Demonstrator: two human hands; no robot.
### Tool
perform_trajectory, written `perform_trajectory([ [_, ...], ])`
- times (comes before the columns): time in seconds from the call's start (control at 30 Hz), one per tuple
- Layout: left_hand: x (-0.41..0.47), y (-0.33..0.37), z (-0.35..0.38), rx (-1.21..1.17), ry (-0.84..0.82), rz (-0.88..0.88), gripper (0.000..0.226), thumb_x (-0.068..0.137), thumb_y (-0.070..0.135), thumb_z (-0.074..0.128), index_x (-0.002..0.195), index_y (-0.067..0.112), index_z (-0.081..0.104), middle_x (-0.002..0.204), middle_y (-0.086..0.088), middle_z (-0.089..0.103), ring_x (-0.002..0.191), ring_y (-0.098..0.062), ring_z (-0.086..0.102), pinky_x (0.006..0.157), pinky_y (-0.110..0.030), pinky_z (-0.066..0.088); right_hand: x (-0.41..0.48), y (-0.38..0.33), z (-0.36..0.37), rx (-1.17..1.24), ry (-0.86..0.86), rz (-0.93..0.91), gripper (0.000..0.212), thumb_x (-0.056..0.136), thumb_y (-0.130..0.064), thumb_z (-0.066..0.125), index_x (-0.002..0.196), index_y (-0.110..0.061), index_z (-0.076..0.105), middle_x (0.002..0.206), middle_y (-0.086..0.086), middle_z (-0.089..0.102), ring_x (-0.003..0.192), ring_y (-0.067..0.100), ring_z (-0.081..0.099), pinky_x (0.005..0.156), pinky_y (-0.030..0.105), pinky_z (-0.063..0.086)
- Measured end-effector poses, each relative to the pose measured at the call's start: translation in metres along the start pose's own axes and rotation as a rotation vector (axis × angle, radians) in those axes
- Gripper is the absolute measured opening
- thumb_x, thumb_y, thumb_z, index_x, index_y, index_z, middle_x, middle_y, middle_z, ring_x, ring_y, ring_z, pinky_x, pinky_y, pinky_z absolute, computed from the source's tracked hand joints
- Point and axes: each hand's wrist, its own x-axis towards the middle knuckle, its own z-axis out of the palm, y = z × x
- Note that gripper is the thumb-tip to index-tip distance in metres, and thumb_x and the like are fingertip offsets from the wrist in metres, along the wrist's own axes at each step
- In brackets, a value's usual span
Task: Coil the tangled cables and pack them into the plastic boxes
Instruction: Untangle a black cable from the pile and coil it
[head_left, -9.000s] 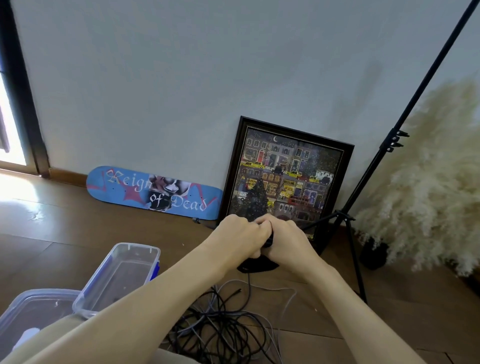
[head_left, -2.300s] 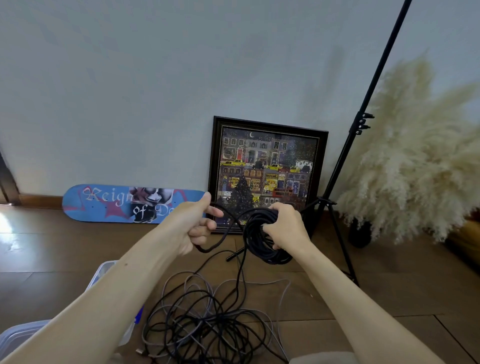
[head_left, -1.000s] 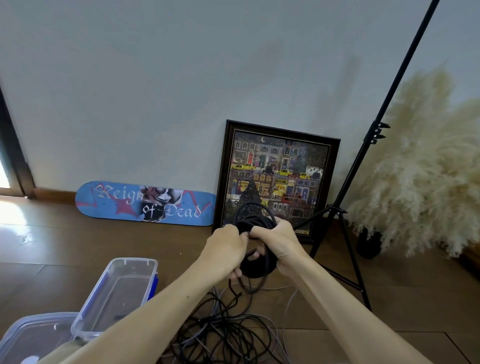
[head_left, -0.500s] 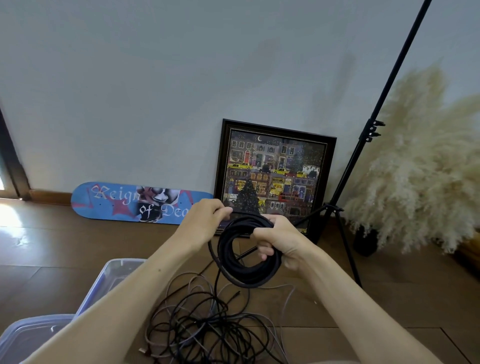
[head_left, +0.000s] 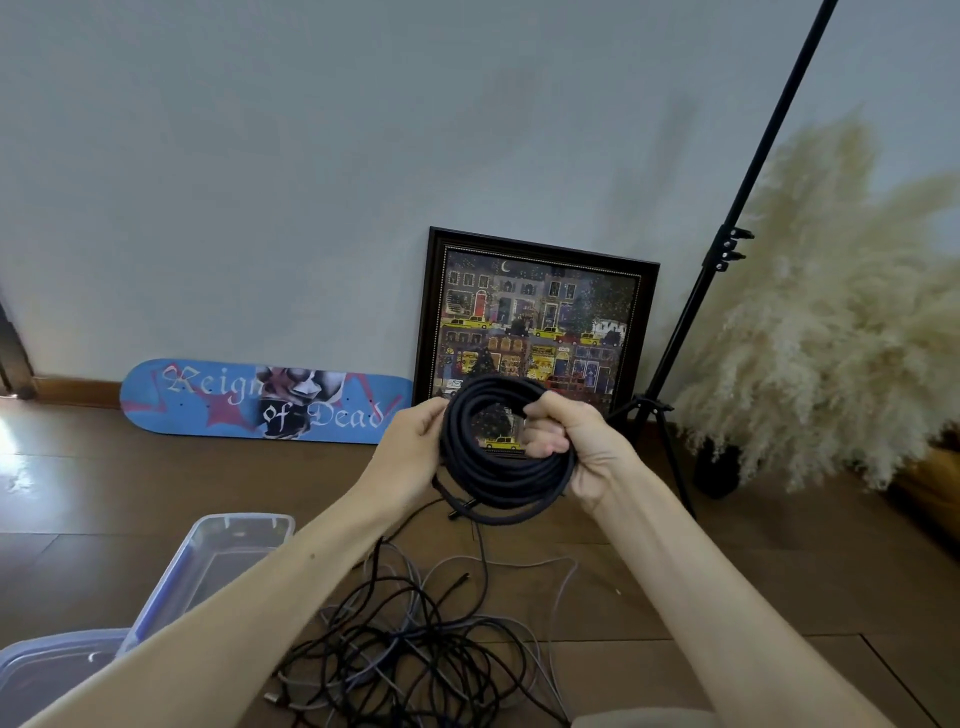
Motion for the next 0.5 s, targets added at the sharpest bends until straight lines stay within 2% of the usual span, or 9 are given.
perform_trajectory([
  [0.13,-0.005,0.009,0.007,-0.083,0.105,-0.03,0.035,0.102,0.017,0.038,0.079,0.015,0.064,0.057,0.007,0.051,0.05,-0.004,0.042,0.048,-0.012,0.033,-0.001,-0.004,0.0,-0.054,0.006,-0.047,0.036,0.091,0.011,0.041,0.066,-0.014,0.036,0.038,-0.002,0.025,0.026,0.005,0.025,0.03,0.015,0.027],
  [0.2,-0.005,0.009,0.008,-0.118,0.148,-0.051,0.042,0.102,0.025,0.037,0.08,0.003,0.064,0.062,-0.001,0.051,0.056,-0.01,0.044,0.052,-0.015,0.033,-0.002,-0.003,0.002,-0.067,0.005,-0.061,0.037,0.091,0.012,0.041,0.064,-0.013,0.036,0.038,-0.001,0.025,0.026,0.006,0.024,0.031,0.015,0.027],
  [0.27,-0.008,0.01,0.009,-0.11,0.185,-0.058,0.059,0.101,0.039,0.032,0.074,-0.007,0.057,0.063,-0.01,0.043,0.058,-0.018,0.038,0.049,-0.017,0.027,-0.001,-0.002,0.001,-0.062,0.009,-0.074,0.036,0.091,0.012,0.041,0.065,-0.013,0.037,0.037,-0.002,0.026,0.026,0.006,0.024,0.031,0.015,0.027],
  [0.33,-0.013,0.013,0.011,-0.049,0.174,0.017,0.061,0.094,0.052,0.03,0.059,0.003,0.042,0.056,-0.008,0.029,0.049,-0.011,0.029,0.045,-0.018,0.022,-0.001,-0.001,-0.001,-0.034,0.007,-0.084,0.037,0.091,0.012,0.04,0.066,-0.014,0.036,0.037,-0.002,0.026,0.026,0.006,0.024,0.031,0.015,0.026],
  [0.37,-0.015,0.015,0.012,-0.019,0.159,0.062,0.058,0.089,0.057,0.031,0.058,0.007,0.037,0.055,-0.004,0.027,0.048,-0.009,0.027,0.047,-0.019,0.022,-0.001,0.0,-0.001,-0.017,0.002,-0.089,0.037,0.091,0.012,0.04,0.065,-0.015,0.035,0.036,-0.002,0.026,0.026,0.006,0.024,0.031,0.015,0.026],
  [0.43,-0.016,0.013,0.012,0.038,0.128,0.094,0.069,0.083,0.068,0.031,0.063,0.004,0.044,0.059,-0.009,0.035,0.054,-0.011,0.033,0.054,-0.02,0.025,-0.002,0.004,0.0,0.016,-0.005,-0.097,0.039,0.092,0.011,0.039,0.063,-0.015,0.034,0.036,-0.002,0.026,0.026,0.006,0.024,0.031,0.014,0.025],
  [0.5,-0.013,0.003,0.011,0.11,0.124,0.065,0.086,0.081,0.077,0.023,0.084,-0.002,0.057,0.07,-0.021,0.05,0.063,-0.024,0.045,0.062,-0.027,0.032,-0.002,0.008,0.001,0.054,-0.003,-0.099,0.041,0.092,0.011,0.039,0.061,-0.015,0.034,0.037,-0.002,0.026,0.026,0.005,0.024,0.03,0.015,0.025],
])
